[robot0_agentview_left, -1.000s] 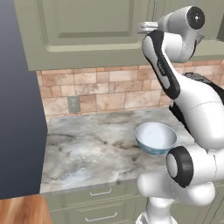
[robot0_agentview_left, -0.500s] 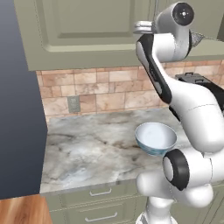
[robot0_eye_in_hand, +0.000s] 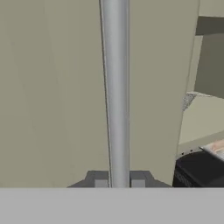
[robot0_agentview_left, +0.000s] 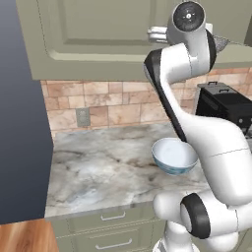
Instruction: Open the cabinet and setup a tea strainer by placing it in the bowl upright.
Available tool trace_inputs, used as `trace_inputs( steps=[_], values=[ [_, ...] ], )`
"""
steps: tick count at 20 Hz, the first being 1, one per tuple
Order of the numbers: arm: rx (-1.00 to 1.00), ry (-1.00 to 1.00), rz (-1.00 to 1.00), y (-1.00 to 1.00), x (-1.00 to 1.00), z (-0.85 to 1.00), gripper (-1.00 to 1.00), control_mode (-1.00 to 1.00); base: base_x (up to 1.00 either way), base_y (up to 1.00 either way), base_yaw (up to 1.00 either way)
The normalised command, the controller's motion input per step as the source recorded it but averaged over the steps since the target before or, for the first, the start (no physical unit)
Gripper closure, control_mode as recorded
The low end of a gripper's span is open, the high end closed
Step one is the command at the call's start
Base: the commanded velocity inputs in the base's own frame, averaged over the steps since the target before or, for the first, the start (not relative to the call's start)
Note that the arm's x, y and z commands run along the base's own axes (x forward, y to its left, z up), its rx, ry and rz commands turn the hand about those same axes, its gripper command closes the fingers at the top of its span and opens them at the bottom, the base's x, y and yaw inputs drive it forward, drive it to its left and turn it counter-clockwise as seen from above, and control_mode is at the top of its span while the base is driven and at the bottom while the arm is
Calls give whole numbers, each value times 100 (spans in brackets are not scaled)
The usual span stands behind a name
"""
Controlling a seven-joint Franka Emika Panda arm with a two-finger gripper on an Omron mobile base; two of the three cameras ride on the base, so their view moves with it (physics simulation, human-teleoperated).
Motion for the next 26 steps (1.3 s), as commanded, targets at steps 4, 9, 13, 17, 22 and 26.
trace_inputs(
  steps=[4, 9, 13, 17, 22, 26],
  values=[
    [-1, 1, -23, 46, -98, 0, 100, -100, 0, 0, 0],
    [-4, 4, -19, 58, -100, 0, 100, -100, 0, 0, 0],
    [-3, 5, -10, 49, -100, 0, 100, -100, 0, 0, 0],
    [-2, 0, -4, 31, -28, 0, 100, -100, 0, 0, 0],
    [0, 1, 0, 6, 0, 0, -100, -100, 0, 0, 0],
    [-2, 2, 0, 8, 0, 1, -100, -100, 0, 0, 0]
  ],
)
